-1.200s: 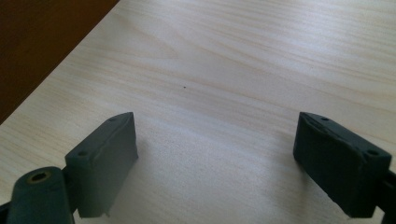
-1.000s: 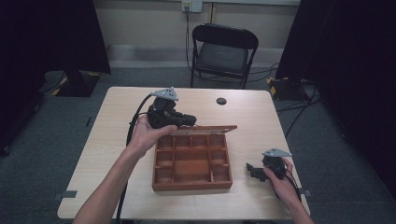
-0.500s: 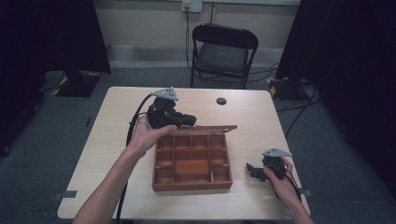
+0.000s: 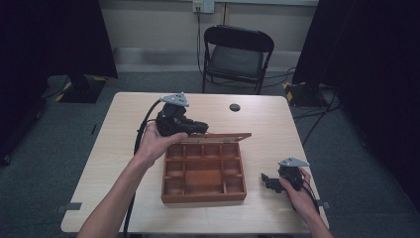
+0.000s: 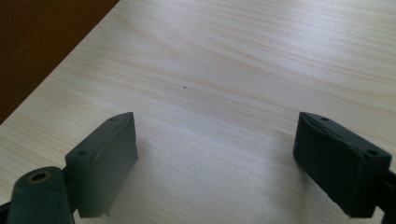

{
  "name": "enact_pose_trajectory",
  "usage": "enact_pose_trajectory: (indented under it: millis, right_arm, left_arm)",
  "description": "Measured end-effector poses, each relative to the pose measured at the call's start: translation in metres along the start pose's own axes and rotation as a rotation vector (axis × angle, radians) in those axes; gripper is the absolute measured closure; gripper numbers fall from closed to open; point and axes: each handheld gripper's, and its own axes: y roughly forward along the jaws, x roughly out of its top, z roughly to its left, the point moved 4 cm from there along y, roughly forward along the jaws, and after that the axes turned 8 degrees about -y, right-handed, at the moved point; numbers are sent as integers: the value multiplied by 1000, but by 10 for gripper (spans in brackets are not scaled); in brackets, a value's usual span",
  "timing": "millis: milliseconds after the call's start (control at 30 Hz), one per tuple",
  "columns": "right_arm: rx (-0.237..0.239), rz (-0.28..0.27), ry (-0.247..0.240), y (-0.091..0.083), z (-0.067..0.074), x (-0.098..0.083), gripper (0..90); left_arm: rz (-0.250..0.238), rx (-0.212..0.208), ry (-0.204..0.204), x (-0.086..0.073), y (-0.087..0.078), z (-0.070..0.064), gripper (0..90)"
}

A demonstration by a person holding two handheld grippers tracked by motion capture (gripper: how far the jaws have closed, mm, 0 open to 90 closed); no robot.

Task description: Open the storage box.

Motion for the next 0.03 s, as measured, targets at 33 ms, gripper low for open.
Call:
enact_pose_trajectory:
  millis: [33]
  right_arm:
    - [0,0,0,0,0,0,132]
  left_arm:
    - [0,1,0,0,0,0,849]
